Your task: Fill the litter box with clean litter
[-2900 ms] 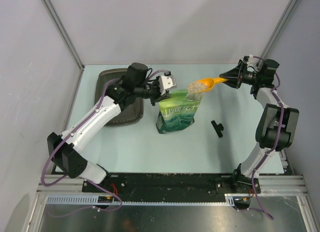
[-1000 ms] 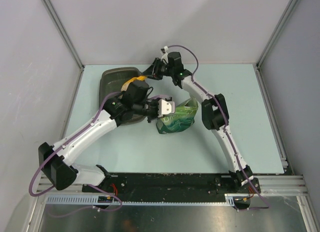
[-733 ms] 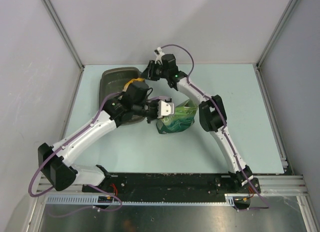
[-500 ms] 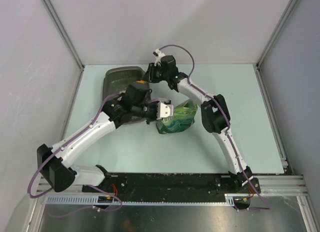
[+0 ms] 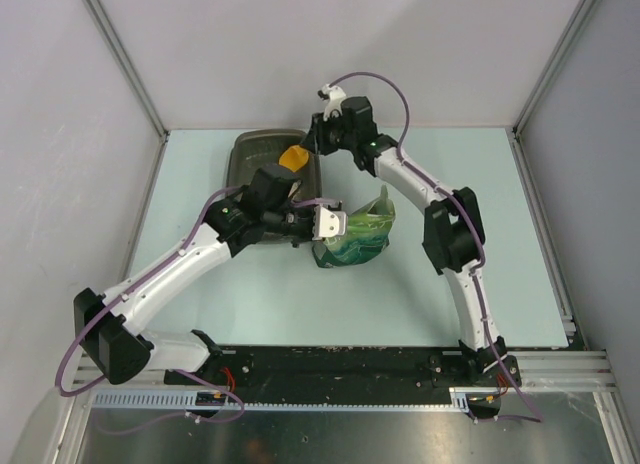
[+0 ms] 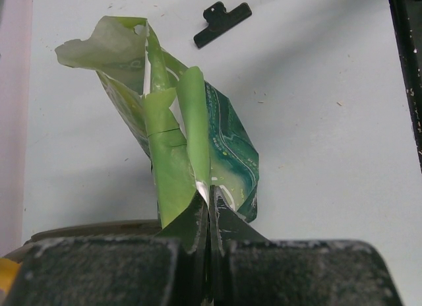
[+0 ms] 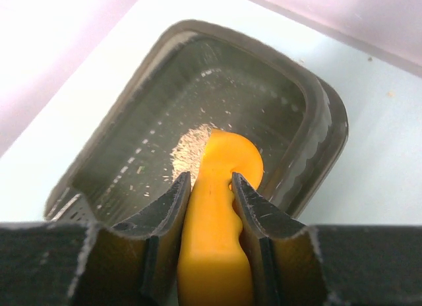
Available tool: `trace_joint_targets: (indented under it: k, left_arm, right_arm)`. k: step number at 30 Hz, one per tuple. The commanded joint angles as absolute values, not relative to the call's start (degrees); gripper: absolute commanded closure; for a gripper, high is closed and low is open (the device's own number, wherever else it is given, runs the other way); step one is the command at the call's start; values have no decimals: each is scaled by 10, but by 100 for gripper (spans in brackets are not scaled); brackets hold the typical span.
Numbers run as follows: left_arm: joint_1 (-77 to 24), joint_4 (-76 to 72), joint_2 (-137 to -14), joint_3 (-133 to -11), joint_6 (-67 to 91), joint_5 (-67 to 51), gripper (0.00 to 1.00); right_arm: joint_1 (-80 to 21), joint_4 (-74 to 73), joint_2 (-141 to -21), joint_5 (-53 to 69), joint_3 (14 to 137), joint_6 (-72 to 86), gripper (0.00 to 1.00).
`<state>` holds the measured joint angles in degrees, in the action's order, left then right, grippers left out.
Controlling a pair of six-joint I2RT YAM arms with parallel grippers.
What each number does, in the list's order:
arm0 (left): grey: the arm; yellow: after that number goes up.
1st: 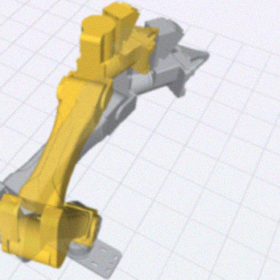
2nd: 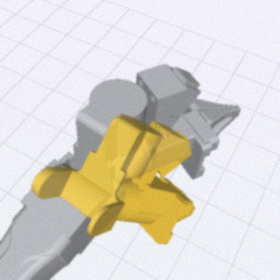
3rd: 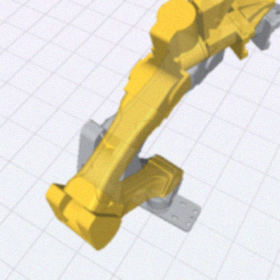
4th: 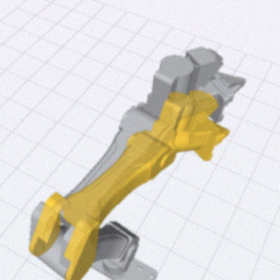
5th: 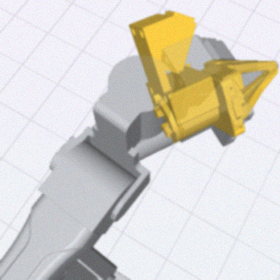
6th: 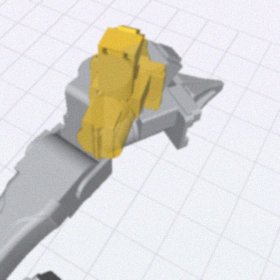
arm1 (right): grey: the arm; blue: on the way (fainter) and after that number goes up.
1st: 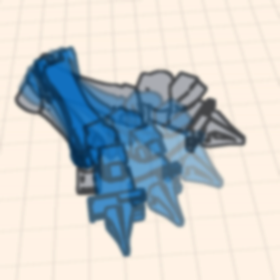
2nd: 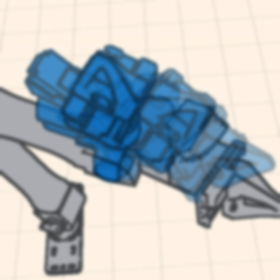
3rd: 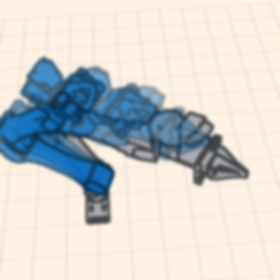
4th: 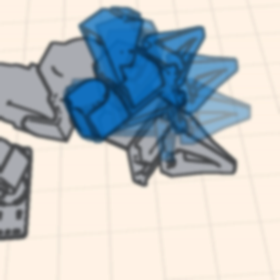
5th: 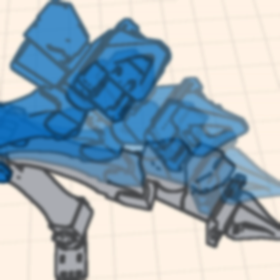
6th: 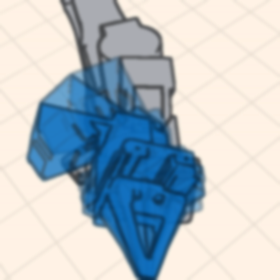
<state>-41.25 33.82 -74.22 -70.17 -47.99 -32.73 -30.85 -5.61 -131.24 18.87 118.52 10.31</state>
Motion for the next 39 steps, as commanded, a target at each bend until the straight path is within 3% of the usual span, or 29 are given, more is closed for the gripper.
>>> trace_joint_targets:
  k: [1, 8, 11, 14, 20, 29, 39]
  left_arm:
    - [-410, 377, -739, -710, -486, -350, 100]
    - [-396, 359, -783, -766, -442, -345, 100]
    - [-379, 353, -803, -797, -425, -370, 100]
    - [-374, 334, -811, -816, -387, -388, 100]
    - [-365, 237, -768, -777, -302, -386, 100]
    - [-360, 162, -738, -723, -195, -340, 100]
    - [-352, 132, -726, -715, -154, -331, 100]
  right_arm:
    - [-273, 21, -1224, 277, 1195, 128, 100]
    - [-179, 2, -1130, 382, 1160, 245, 100]
    - [-127, -104, -1077, 447, 1162, 200, 100]
    - [-86, -302, -1037, 443, 1192, 62, 100]
    - [-37, -590, -981, 476, 1243, -104, 100]
    - [-20, -558, -877, 526, 1144, -115, 100]
    - [-78, -617, -881, 470, 1133, -226, 100]
